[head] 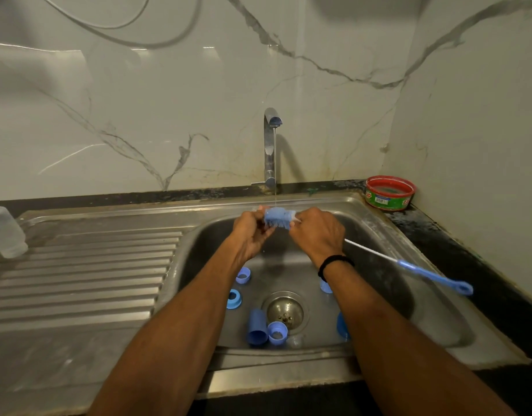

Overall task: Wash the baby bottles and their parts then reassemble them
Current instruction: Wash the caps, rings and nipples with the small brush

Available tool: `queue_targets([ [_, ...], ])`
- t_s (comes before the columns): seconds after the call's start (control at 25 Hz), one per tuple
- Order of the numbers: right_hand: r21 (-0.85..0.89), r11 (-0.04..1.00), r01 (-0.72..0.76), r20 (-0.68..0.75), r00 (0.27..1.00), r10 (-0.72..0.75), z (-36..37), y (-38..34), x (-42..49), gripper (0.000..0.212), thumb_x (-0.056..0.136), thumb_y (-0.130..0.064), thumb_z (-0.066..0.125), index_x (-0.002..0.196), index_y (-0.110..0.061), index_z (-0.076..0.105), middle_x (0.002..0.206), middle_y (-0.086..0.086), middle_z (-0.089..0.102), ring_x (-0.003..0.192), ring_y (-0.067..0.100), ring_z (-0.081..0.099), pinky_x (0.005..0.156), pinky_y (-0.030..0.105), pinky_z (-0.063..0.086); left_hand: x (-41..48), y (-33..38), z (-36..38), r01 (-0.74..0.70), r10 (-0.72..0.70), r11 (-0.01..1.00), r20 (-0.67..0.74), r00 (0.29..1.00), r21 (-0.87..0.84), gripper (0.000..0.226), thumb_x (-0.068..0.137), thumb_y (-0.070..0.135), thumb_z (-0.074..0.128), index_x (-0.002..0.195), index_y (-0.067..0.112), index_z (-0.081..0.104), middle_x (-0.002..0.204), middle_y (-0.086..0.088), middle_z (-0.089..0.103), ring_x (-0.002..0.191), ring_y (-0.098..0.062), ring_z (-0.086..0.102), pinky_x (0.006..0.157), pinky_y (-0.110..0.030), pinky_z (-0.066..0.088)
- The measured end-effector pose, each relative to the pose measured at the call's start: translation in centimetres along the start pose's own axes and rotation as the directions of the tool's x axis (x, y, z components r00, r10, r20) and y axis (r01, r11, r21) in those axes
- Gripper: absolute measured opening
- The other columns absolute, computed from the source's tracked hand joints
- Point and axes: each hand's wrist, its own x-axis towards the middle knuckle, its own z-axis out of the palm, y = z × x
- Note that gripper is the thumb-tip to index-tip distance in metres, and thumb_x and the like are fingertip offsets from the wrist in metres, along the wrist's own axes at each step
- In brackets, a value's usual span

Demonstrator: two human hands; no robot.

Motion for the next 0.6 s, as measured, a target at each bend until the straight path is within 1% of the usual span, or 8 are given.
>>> queue_targets([
  [0.08,-0.069,0.996,0.063,-0.055,0.996,-0.066,0.1,-0.7,0.0,0.016,0.091,-0.03,0.061,0.098,-0.018,0.07,0.087,0.002,0.067,0.074,0.017,0.054,0.064,0.025,0.038,-0.3,0.1,0.0,-0.007,0.007,1.0,0.004,1.0,-0.017,0.031,0.101,0.027,0.057,0.117,0.001,0.063,0.114,-0.02,0.072,0.106,-0.029,0.071,0.09,-0.036,0.059],
  [0.12,-0.073,0.995,0.067,-0.062,0.995,-0.072,-0.1,-0.8,0.1,0.016,0.091,-0.029,0.061,0.099,-0.018,0.07,0.088,0.003,0.067,0.076,0.018,0.056,0.065,0.026,0.038,-0.3,0.1,0.0,-0.016,0.016,1.0,0.006,1.0,-0.018,0.031,0.101,0.026,0.058,0.118,0.0,0.063,0.114,-0.02,0.072,0.105,-0.029,0.071,0.091,-0.037,0.059],
  [0.24,0.0,1.0,0.006,-0.056,0.998,-0.006,-0.9,-0.5,0.2,0.02,0.09,-0.035,0.059,0.092,-0.016,0.067,0.079,0.002,0.059,0.07,0.018,0.052,0.061,0.025,0.034,-0.1,0.4,-0.1,-0.008,0.008,0.999,0.023,1.0,0.033,0.028,0.101,0.005,0.049,0.124,-0.005,0.06,0.122,-0.025,0.067,0.113,-0.033,0.067,0.095,-0.039,0.057],
  [0.28,0.01,1.0,-0.009,-0.06,0.998,0.01,-1.0,-0.2,0.2,0.022,0.089,-0.036,0.06,0.091,-0.016,0.066,0.078,0.002,0.058,0.07,0.018,0.051,0.06,0.024,0.033,-0.2,0.5,0.1,0.0,-0.001,0.999,0.038,0.999,0.051,0.03,0.1,0.003,0.046,0.124,-0.006,0.06,0.123,-0.025,0.067,0.115,-0.034,0.066,0.097,-0.04,0.056],
  [0.36,-0.006,1.0,-0.012,-0.079,0.997,0.012,-0.9,-0.1,0.3,0.024,0.088,-0.037,0.061,0.095,-0.015,0.066,0.08,0.002,0.058,0.072,0.018,0.05,0.062,0.025,0.035,-0.4,0.4,0.4,0.011,-0.013,0.999,0.038,0.999,0.052,0.029,0.103,0.014,0.048,0.122,-0.003,0.062,0.118,-0.023,0.07,0.111,-0.032,0.068,0.097,-0.04,0.056],
  [0.44,-0.036,0.999,0.008,-0.084,0.996,-0.011,-0.6,-0.4,0.2,0.027,0.089,-0.038,0.061,0.1,-0.014,0.066,0.085,0.004,0.061,0.074,0.018,0.049,0.065,0.027,0.037,-0.2,0.2,0.5,0.002,-0.002,0.998,-0.003,1.0,0.067,0.032,0.101,0.029,0.059,0.115,0.001,0.066,0.111,-0.019,0.073,0.102,-0.027,0.071,0.095,-0.04,0.058],
  [0.52,-0.029,1.0,0.007,-0.072,0.997,-0.009,-0.5,-0.5,0.2,0.03,0.09,-0.041,0.061,0.102,-0.013,0.066,0.087,0.005,0.061,0.075,0.017,0.049,0.065,0.027,0.037,0.1,-0.1,0.2,-0.019,0.024,0.992,-0.039,0.999,0.123,0.025,0.095,0.02,0.068,0.112,0.001,0.068,0.109,-0.02,0.074,0.1,-0.026,0.072,0.093,-0.039,0.059],
  [0.6,-0.003,1.0,-0.027,-0.07,0.997,0.026,-0.7,-0.2,0.3,0.029,0.09,-0.039,0.061,0.1,-0.013,0.066,0.082,0.004,0.059,0.073,0.016,0.05,0.059,0.023,0.035,0.4,-0.2,0.0,-0.034,0.043,0.991,-0.069,0.997,0.131,0.017,0.095,0.007,0.062,0.108,-0.002,0.069,0.108,-0.022,0.072,0.095,-0.024,0.071,0.091,-0.037,0.06],
])
